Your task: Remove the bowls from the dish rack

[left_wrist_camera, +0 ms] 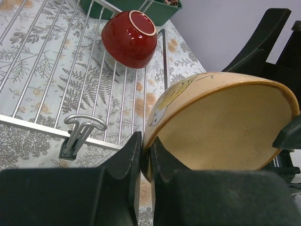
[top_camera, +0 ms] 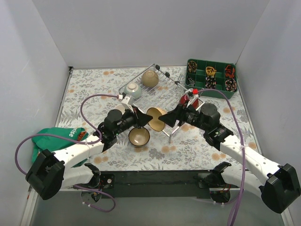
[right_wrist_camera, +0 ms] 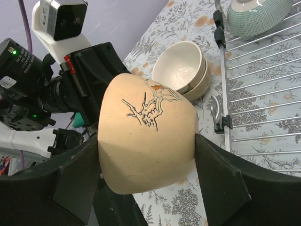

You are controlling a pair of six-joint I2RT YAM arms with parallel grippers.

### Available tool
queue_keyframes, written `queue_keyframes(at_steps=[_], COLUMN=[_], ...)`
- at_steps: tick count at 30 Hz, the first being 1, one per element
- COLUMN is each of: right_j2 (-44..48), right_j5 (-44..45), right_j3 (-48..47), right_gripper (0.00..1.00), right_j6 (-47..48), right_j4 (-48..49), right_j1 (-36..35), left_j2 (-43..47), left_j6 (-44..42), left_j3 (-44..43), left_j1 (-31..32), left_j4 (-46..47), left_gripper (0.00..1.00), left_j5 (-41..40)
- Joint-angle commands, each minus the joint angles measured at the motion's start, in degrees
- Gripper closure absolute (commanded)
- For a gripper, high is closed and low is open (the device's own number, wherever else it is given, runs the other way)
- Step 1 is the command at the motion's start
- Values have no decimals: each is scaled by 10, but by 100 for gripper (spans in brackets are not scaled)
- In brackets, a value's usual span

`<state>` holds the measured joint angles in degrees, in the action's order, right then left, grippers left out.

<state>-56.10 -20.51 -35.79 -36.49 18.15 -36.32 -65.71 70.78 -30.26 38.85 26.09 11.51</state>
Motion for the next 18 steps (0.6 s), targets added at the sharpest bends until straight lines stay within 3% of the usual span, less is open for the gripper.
queue_keyframes(at_steps=[1, 3, 6, 18], right_j2=[31, 39, 50, 109], right_j5=[-11, -8, -2, 122], right_j3=[19, 34, 47, 29], right_gripper=[44, 29, 20, 13], right_j6=[-10, -3, 11, 146], right_j4=[65, 65, 58, -104], right_j1=[-6, -4, -1, 1], left_j2=[35, 44, 58, 95], left_j6=[5, 5, 2, 36], left_j3=[2, -14, -39, -127], left_j1=[1, 1, 1, 1], left_j4=[-38, -72, -151, -475], left_gripper=[100, 100, 100, 100], left_j5=[-58, -77, -99, -193])
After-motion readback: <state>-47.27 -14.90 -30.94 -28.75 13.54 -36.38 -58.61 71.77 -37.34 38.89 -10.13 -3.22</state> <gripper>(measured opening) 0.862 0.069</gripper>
